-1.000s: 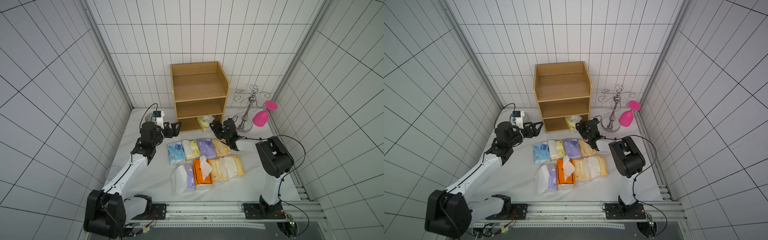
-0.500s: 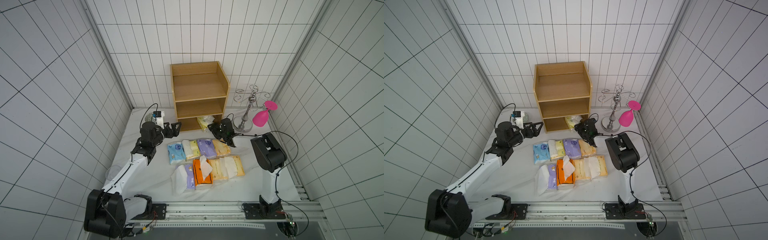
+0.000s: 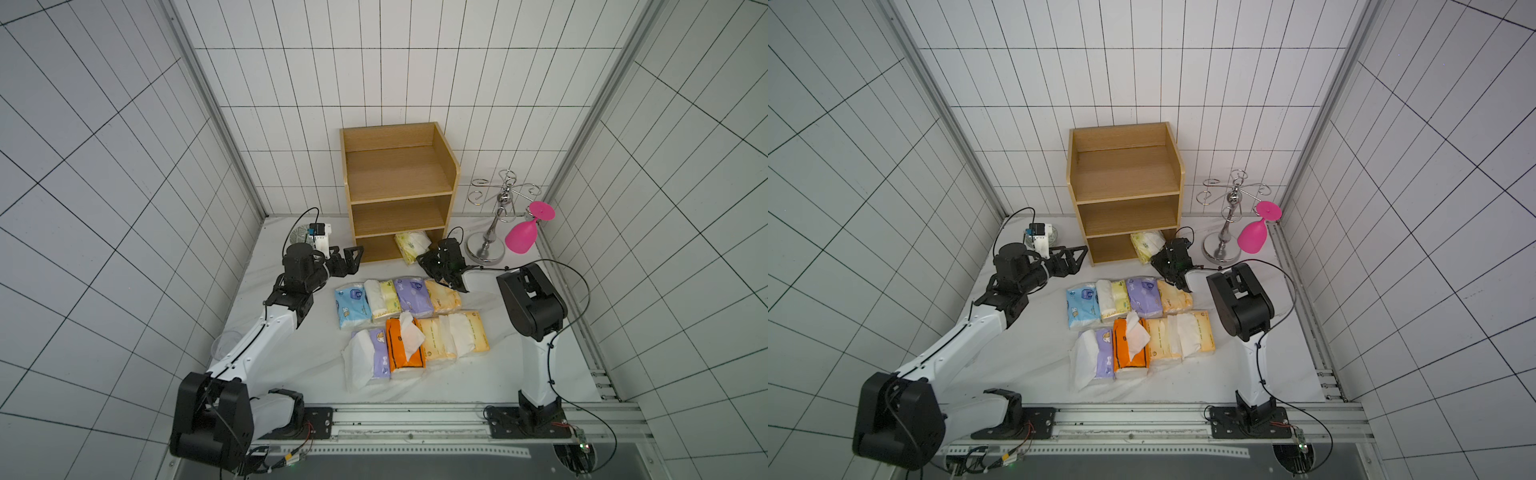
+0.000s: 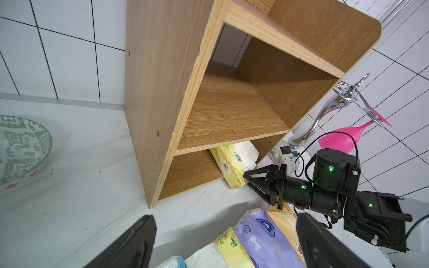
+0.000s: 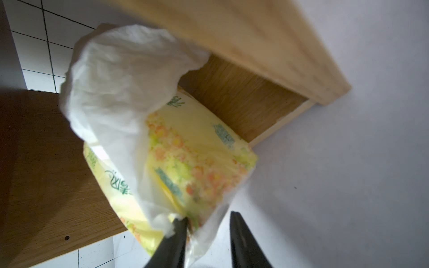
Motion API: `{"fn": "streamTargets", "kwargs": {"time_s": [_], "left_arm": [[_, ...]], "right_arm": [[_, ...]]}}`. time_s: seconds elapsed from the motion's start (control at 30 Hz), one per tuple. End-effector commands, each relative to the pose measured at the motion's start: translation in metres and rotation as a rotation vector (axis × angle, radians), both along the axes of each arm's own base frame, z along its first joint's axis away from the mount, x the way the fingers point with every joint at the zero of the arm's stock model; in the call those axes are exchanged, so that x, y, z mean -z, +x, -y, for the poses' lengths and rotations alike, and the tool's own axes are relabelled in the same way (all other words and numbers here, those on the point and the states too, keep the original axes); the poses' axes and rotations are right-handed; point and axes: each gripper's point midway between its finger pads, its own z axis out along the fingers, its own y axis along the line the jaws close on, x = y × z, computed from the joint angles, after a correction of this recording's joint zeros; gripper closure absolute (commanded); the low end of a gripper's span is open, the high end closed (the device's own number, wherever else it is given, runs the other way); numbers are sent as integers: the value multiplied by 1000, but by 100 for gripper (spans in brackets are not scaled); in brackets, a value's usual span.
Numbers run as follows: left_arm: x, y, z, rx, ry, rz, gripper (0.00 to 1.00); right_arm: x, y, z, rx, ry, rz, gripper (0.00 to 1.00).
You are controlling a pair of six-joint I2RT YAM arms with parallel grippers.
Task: Remove the tissue boxes from the shelf
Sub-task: Pick up a box of tissues from the shelf.
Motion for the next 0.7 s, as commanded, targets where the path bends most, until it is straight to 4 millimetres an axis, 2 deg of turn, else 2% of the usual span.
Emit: {"fn": "streamTargets", "kwargs": {"time_s": [0.0,0.17,0.37,0.57,0.67], "left_arm": [[1,2,0,1,19,8,2],[0,2,1,2,11,4,2],[-3,1,1,2,0,6,2],[-11,-1,1,-1,-16,17,2],[-16,-2,2,3,-30,20,2]], "right_arm": [[-15,22,0,0,-3,63,77],[-29,20,5,-3,-22,87,100],[-49,14,10,-37,-69,107,100],[-72,-1,16,-92,-123,127,100],[-77,-11,22,-122,-162,122,100]]}}
